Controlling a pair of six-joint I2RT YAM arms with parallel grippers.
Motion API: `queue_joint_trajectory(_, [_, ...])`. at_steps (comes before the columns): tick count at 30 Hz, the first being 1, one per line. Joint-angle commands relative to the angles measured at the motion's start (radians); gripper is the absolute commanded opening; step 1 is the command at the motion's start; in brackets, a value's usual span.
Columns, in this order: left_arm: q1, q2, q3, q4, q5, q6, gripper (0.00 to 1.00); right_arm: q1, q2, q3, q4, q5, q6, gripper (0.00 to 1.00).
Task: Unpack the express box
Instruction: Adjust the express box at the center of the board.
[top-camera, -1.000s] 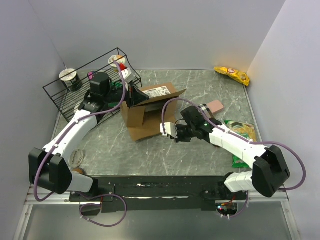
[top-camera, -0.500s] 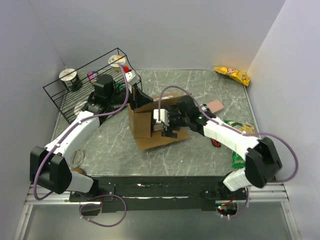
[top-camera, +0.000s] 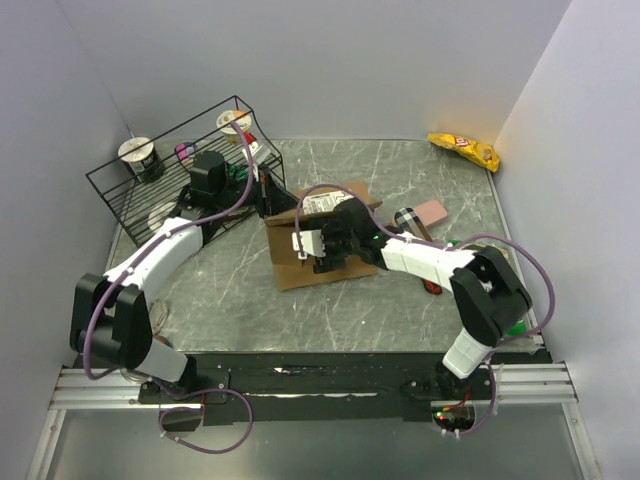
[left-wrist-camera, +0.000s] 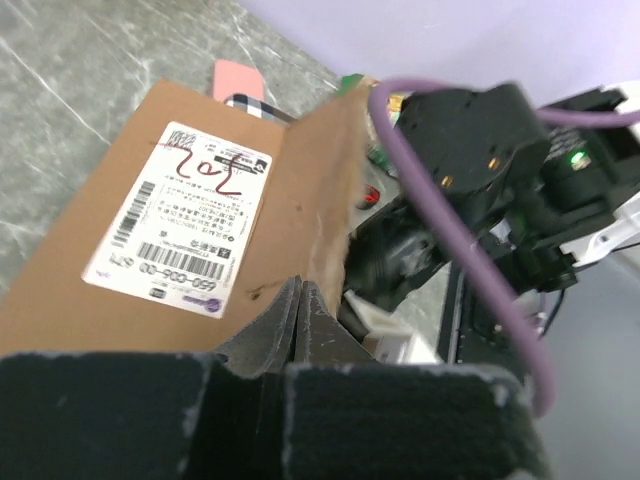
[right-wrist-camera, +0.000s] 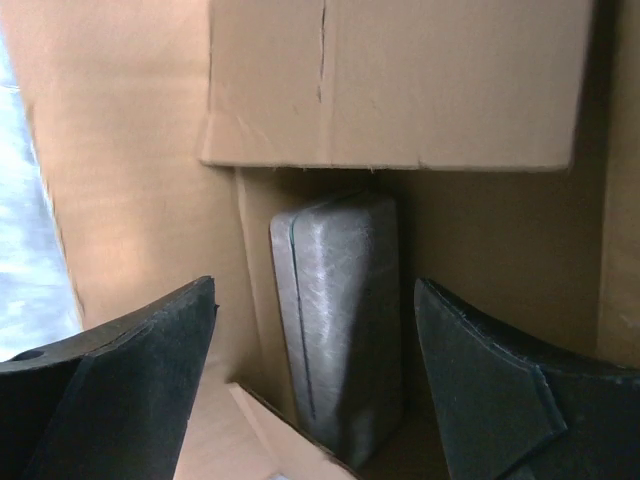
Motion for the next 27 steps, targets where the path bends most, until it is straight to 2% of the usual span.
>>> queue_joint_trajectory(1, [0.021, 0.057, 0.017, 0.088, 0.091, -0.123, 0.01, 0.008, 0.061, -0.002, 0.128, 0.04, -0.102, 0.85])
queue_joint_trajectory(5, [0.026, 0.073, 0.032, 0.097, 0.1, -0.14, 0.01, 0.011, 0.099, -0.008, 0.124, 0.033, -0.149, 0.83])
queue_joint_trajectory(7, [0.029, 0.082, 0.036, 0.103, 0.108, -0.147, 0.01, 0.016, 0.116, -0.014, 0.151, 0.077, -0.159, 0.81])
queue_joint_trajectory(12, [0.036, 0.09, 0.045, 0.107, 0.144, -0.174, 0.01, 0.02, 0.116, -0.06, 0.356, 0.196, -0.128, 0.78])
queue_joint_trajectory(14, [0.044, 0.079, 0.065, 0.075, 0.152, -0.101, 0.25, 0.02, 0.092, -0.054, 0.374, 0.24, -0.099, 0.78])
queue_joint_trajectory(15, [0.053, 0.062, 0.098, -0.041, 0.138, -0.048, 0.32, 0.017, 0.08, -0.048, 0.367, 0.24, -0.075, 0.78])
queue_joint_trajectory(16, [0.058, 0.051, 0.114, -0.088, 0.143, 0.007, 0.4, 0.016, 0.069, -0.037, 0.351, 0.236, -0.067, 0.78])
queue_joint_trajectory(18, [0.07, 0.006, 0.131, -0.221, 0.12, 0.174, 0.48, 0.016, 0.047, -0.031, 0.329, 0.216, -0.065, 0.78])
queue_joint_trajectory(19, [0.075, -0.016, 0.122, -0.243, 0.093, 0.219, 0.57, 0.017, 0.044, -0.027, 0.314, 0.211, -0.062, 0.78])
queue_joint_trajectory(22, [0.089, -0.104, 0.063, -0.304, 0.085, 0.462, 0.69, 0.017, 0.049, -0.017, 0.289, 0.205, -0.062, 0.77])
queue_joint_trajectory(25, [0.09, -0.157, 0.005, -0.366, 0.077, 0.614, 0.71, 0.017, 0.059, -0.002, 0.275, 0.217, -0.053, 0.77])
queue_joint_trajectory(27, [0.09, -0.174, -0.035, -0.36, 0.085, 0.653, 0.72, 0.019, 0.064, 0.006, 0.262, 0.223, -0.042, 0.77])
